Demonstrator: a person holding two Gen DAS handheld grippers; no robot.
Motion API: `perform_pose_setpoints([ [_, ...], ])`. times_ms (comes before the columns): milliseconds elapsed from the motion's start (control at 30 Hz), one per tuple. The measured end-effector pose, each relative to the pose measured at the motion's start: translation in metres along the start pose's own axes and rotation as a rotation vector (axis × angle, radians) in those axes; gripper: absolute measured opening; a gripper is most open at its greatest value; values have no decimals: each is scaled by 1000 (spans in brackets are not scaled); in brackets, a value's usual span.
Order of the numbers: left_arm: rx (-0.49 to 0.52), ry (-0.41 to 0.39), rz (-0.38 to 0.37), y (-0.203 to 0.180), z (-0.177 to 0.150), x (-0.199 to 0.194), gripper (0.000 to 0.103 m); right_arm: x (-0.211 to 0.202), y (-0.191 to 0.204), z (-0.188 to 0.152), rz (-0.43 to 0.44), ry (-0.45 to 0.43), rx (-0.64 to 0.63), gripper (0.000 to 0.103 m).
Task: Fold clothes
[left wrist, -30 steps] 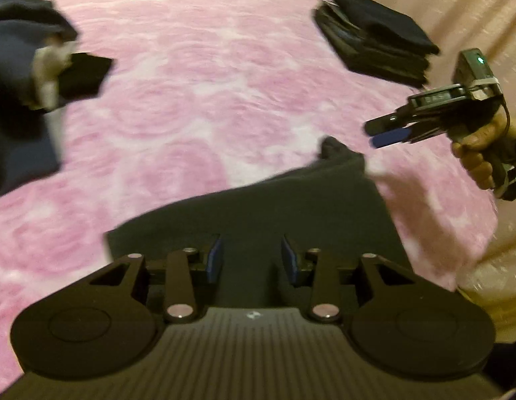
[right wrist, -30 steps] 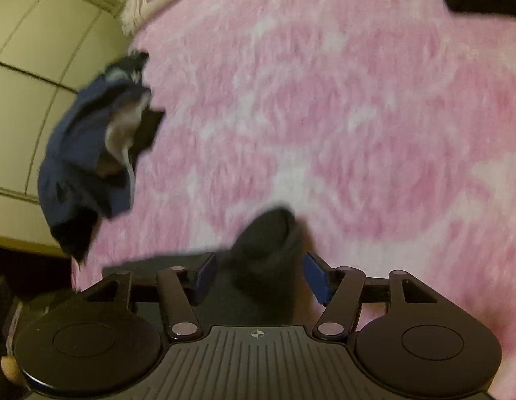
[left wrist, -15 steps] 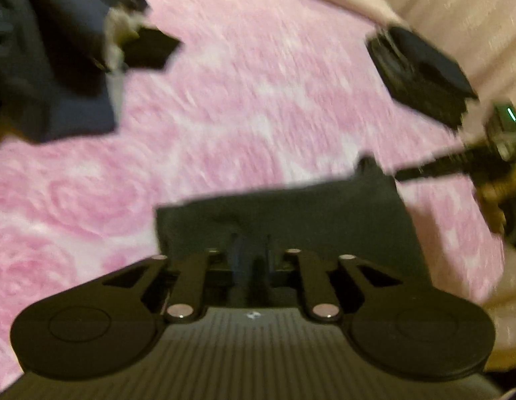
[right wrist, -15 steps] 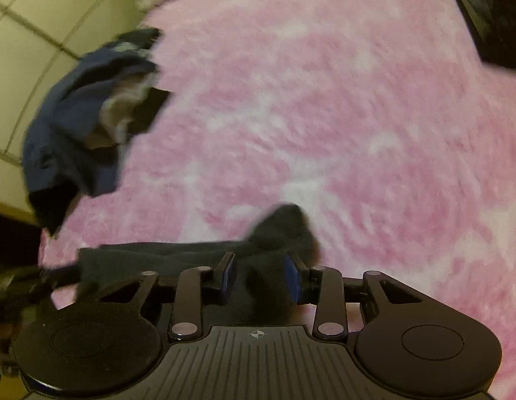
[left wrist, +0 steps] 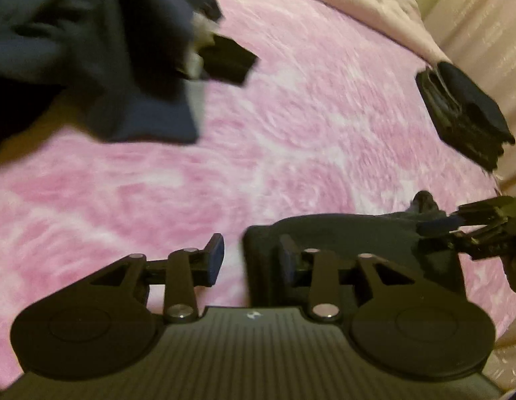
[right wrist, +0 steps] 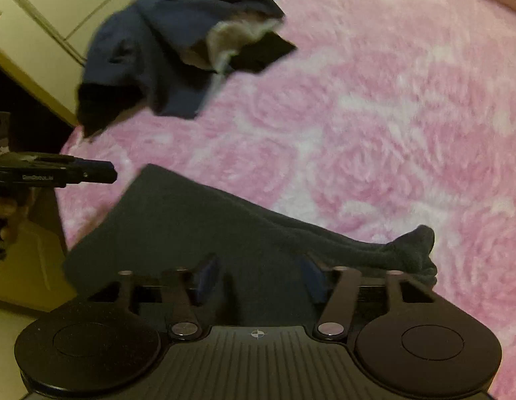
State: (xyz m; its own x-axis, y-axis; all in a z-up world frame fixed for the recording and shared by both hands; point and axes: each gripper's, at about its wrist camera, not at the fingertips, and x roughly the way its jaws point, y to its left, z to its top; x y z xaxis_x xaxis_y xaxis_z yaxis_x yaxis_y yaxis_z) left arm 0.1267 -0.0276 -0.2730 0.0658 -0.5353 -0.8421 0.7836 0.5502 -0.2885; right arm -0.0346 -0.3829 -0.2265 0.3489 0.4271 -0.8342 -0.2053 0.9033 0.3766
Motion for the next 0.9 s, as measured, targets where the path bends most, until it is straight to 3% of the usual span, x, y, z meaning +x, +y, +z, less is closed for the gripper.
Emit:
perform_pose_setpoints([
  [133, 66, 26, -97, -16, -31, -32, 26, 1, 36, -20, 55, -23, -40, 59],
  [233, 110, 122, -110, -27, -66, -16, 28, 26, 58, -41, 84, 28, -108, 59],
  [333, 66, 155, -87, -14, -93, 6, 44, 39, 61, -61, 60, 47, -173, 59],
  [367, 22, 146, -98, -7, -95, 7, 50, 36, 57, -63, 56, 45, -168, 59],
  [433, 7, 132, -106, -3, -95, 1, 50, 26, 48, -67, 30, 48, -137, 59],
  [633, -1, 55, -113, -6, -86, -28, 38, -5, 10, -79, -111, 55, -14, 59],
  [767, -41, 40, -141, -3, -78, -26, 38, -16, 5, -64, -158, 5, 38, 59],
  [833, -44, 74, -146, -5, -78, -11, 39, -18, 8, -53, -161, -20, 22, 66],
  [867, -42, 94, -150, -5, -79, -6, 39, -18, 12, -48, -159, -29, -1, 76],
  [900, -39, 105, -152, -5, -81, -4, 39, -17, 17, -41, -157, -37, -36, 79],
])
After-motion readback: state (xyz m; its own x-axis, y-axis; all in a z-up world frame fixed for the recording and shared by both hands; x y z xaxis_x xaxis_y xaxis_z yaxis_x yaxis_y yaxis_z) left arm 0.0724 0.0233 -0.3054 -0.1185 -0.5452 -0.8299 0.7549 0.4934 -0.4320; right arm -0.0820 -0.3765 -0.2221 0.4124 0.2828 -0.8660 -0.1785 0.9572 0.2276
